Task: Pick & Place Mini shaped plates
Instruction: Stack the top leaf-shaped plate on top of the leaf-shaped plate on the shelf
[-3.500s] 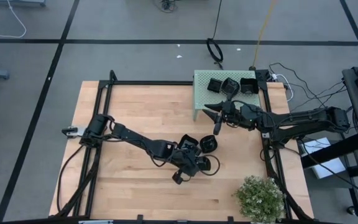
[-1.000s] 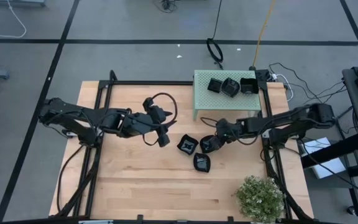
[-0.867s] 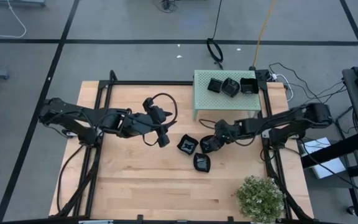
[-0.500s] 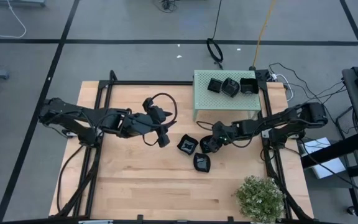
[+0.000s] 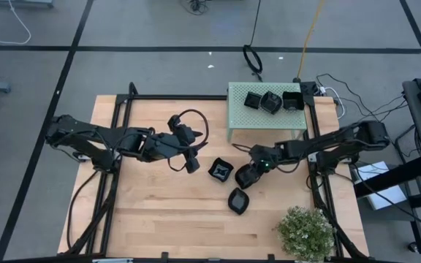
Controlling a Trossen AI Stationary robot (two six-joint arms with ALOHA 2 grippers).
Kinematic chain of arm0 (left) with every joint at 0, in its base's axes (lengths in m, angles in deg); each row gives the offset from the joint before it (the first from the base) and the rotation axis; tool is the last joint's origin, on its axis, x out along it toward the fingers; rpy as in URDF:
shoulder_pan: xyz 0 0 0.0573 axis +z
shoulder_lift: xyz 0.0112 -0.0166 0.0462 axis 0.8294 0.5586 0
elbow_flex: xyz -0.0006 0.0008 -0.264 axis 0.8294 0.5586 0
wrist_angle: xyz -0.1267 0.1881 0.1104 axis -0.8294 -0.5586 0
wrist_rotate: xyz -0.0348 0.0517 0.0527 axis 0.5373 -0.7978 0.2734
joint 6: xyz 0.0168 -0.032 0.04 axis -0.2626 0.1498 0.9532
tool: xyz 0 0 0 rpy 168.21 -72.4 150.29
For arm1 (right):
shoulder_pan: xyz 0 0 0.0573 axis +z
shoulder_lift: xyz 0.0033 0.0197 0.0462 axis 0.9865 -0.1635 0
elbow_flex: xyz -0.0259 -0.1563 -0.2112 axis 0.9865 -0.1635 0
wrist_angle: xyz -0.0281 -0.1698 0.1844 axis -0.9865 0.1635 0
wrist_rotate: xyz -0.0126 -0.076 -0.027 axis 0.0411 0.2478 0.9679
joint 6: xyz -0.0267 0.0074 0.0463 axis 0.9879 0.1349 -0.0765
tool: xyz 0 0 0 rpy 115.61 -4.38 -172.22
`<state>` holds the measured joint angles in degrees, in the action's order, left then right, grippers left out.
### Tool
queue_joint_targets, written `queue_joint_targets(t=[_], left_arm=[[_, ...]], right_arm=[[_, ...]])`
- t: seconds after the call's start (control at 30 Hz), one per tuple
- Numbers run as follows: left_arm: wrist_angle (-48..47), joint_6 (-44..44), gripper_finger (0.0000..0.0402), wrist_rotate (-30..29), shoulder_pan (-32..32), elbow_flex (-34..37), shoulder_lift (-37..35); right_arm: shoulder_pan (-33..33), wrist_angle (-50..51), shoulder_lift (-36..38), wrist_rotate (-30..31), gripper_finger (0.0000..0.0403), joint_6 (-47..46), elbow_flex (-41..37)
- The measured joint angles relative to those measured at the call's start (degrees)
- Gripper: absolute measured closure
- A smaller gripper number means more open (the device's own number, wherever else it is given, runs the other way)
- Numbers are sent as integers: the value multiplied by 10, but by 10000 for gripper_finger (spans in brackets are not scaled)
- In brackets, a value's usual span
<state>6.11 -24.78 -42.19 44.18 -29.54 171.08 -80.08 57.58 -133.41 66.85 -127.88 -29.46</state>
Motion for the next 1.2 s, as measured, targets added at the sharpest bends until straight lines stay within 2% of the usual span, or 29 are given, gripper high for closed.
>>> queue_joint_targets(t=[0.27,0.63,0.8,0.93,1.1,1.2], left_arm=[[0,0,243,0,0,0,0],[5,5,243,-1,2,0,0],[23,6,243,-2,13,0,0],[36,7,243,-31,31,0,0],[75,48,243,-63,60,0,0],[106,73,243,-66,78,0,0]], right_arm=[[-9,0,111,11,402,47,0],[-55,0,268,41,402,176,0],[-113,1,321,38,402,205,0],[-179,2,351,10,403,219,1],[-265,73,357,-36,403,289,48],[-312,137,348,-37,403,356,100]])
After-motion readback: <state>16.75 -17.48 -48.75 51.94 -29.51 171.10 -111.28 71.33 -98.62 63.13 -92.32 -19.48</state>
